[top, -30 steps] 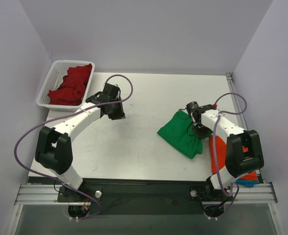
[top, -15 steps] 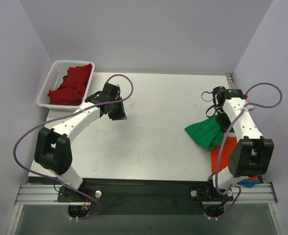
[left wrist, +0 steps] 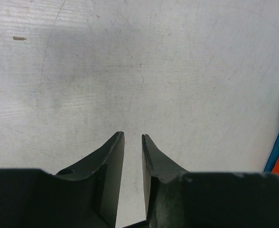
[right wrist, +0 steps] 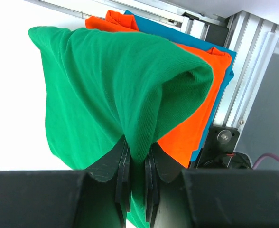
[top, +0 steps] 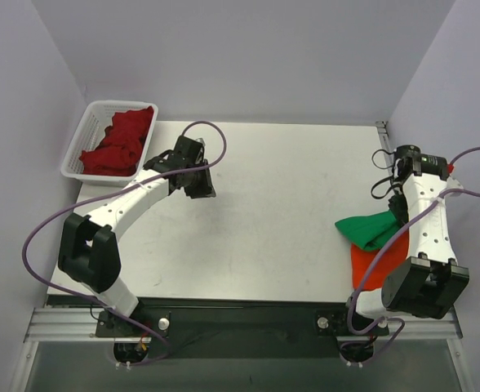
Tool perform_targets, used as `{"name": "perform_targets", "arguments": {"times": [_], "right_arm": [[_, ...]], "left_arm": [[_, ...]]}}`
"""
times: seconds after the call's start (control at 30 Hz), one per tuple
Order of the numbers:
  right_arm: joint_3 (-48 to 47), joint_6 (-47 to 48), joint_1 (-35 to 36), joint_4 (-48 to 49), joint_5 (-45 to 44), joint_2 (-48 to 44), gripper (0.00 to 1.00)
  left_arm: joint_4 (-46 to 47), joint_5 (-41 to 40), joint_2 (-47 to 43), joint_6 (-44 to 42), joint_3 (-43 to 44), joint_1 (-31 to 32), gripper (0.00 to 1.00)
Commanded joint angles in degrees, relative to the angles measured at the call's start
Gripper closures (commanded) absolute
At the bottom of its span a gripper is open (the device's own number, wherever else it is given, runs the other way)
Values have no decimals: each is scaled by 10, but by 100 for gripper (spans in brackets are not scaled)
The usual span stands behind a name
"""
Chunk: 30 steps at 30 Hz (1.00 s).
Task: Fold and stack the t-shirts
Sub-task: Put the neatly folded tshirt into the corner of the board with the right arm
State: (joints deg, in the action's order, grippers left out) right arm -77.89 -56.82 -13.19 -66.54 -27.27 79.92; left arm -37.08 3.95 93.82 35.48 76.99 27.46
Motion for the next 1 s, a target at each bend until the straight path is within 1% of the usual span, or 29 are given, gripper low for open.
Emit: {"name": "perform_targets", "arguments": {"times": [0.0, 0.13, 0.47, 0.97], "right_arm": [[-30, 32, -10, -32, -10, -23, 100], [-53, 49, -21, -32, 1, -28, 100], [-90, 54, -23, -32, 4, -40, 100], [-110, 56, -25, -26, -1, -56, 100]], "left_arm": [[-1, 5, -19, -3, 23, 5, 68], [0, 4, -19, -3, 23, 5, 68], [-4, -1, -24, -9, 25, 6, 68], [-4, 3, -26, -10, 26, 5, 68]]}}
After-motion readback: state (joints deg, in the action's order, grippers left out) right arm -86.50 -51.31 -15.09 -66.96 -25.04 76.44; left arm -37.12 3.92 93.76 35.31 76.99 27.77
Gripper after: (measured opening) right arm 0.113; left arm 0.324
